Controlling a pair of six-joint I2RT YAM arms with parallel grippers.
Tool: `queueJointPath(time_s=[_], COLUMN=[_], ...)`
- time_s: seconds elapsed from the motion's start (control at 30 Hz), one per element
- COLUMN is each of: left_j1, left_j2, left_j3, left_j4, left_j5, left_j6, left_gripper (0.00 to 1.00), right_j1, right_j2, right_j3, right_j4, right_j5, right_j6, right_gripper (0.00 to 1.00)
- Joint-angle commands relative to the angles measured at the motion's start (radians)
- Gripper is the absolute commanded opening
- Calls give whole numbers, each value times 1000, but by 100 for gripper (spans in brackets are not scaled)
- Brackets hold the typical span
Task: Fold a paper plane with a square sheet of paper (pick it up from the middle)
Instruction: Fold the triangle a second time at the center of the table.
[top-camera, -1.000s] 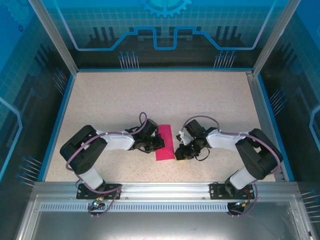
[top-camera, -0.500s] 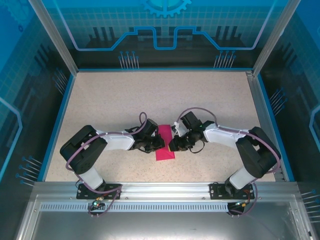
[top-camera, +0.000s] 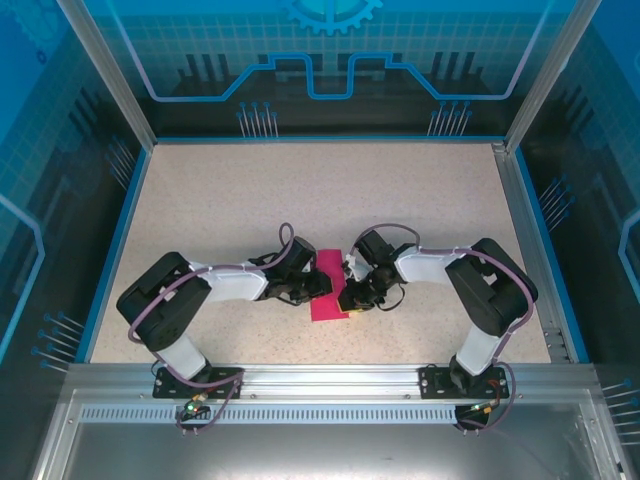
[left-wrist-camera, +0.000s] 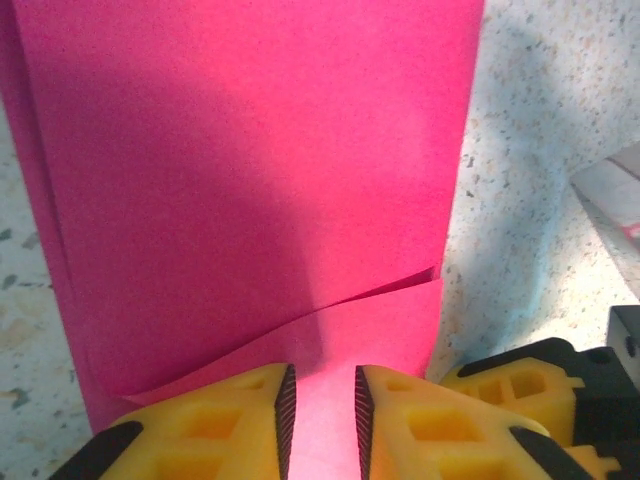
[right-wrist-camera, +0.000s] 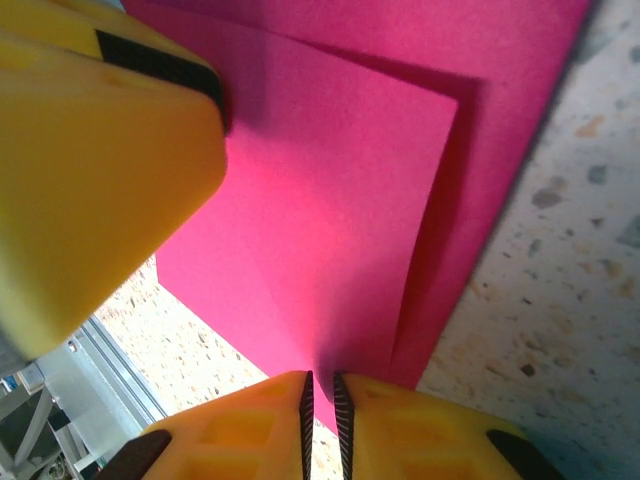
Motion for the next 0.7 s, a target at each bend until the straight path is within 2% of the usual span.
queueJointPath(time_s=[0.0,0.07,0.2,0.33,0.67], left_j1=[-5,-6,-6,-8,-13], left_j2=[-59,-73,-64,-22,76], left_j3=[-9,-16,-21,-37,-39], left_j4=[14,39,56,116,89], left_j5=[19,51,98,138,44], left_j6=[30,24,18,-11,-32], left_gripper=[27,25,15,12,8], right_j1=[13,13,13,13,12], right_j2=[27,22,17,19,22], right_j3=[-44,-43,-48,-46,-45], right_j4=[-25,-21,2,4,-19], right_j5=[73,73,67,70,101], right_j6=[-1,6,22,28,30], right_gripper=[17,17,17,16,13])
